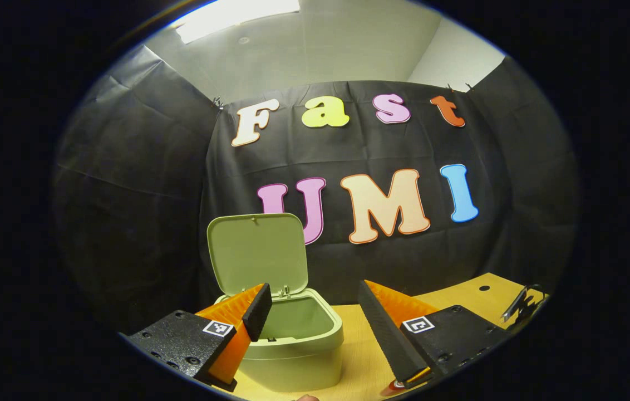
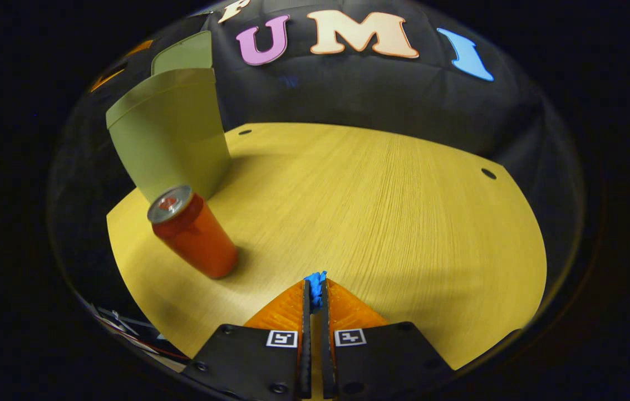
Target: Press the lid of the desktop garbage bin to open it, pick up the crumpled paper on the desktop and throw it into the bin, then pick up the pop can on the desktop and drop it into the bin, and finally close the garbage bin lid.
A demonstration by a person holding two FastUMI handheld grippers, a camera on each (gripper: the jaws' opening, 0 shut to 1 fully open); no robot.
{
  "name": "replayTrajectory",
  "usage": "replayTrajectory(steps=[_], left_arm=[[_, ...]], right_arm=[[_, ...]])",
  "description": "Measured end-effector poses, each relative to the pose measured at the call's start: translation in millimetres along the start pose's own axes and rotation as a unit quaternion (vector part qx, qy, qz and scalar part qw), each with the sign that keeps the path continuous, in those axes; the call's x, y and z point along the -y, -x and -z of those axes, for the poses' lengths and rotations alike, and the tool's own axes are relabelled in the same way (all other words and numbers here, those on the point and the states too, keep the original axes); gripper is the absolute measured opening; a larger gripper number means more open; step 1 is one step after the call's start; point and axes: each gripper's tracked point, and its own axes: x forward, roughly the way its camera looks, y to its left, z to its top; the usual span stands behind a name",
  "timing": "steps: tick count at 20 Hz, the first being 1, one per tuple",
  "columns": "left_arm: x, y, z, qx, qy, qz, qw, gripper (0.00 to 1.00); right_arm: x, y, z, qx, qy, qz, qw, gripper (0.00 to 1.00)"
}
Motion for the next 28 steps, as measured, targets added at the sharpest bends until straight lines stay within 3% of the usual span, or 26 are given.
replayTrajectory(steps=[8,16,17,23,24,28], left_arm=[[-27.9,10.0,3.5,-0.002,0.009,-0.026,1.000,0.98],[-77.0,27.7,23.8,-0.026,0.009,-0.074,0.997,0.94],[-83.0,31.3,26.6,-0.030,0.009,-0.081,0.996,0.97],[-118.1,47.7,46.1,-0.050,0.020,-0.115,0.992,0.94],[-123.3,49.8,48.4,-0.053,0.019,-0.120,0.991,0.98],[-138.8,64.5,62.1,-0.070,0.020,-0.130,0.989,0.94]], right_arm=[[-5.1,14.0,-156.4,0.141,-0.012,-0.004,0.990,0.10],[-78.8,37.8,-295.5,0.254,0.030,-0.066,0.965,0.09],[-93.0,39.8,-305.6,0.262,0.032,-0.078,0.961,0.09],[-186.5,44.1,-346.7,0.298,0.062,-0.148,0.941,0.09],[-201.4,43.3,-348.2,0.299,0.070,-0.157,0.939,0.09],[-254.5,31.7,-340.7,0.288,0.086,-0.190,0.935,0.09]])
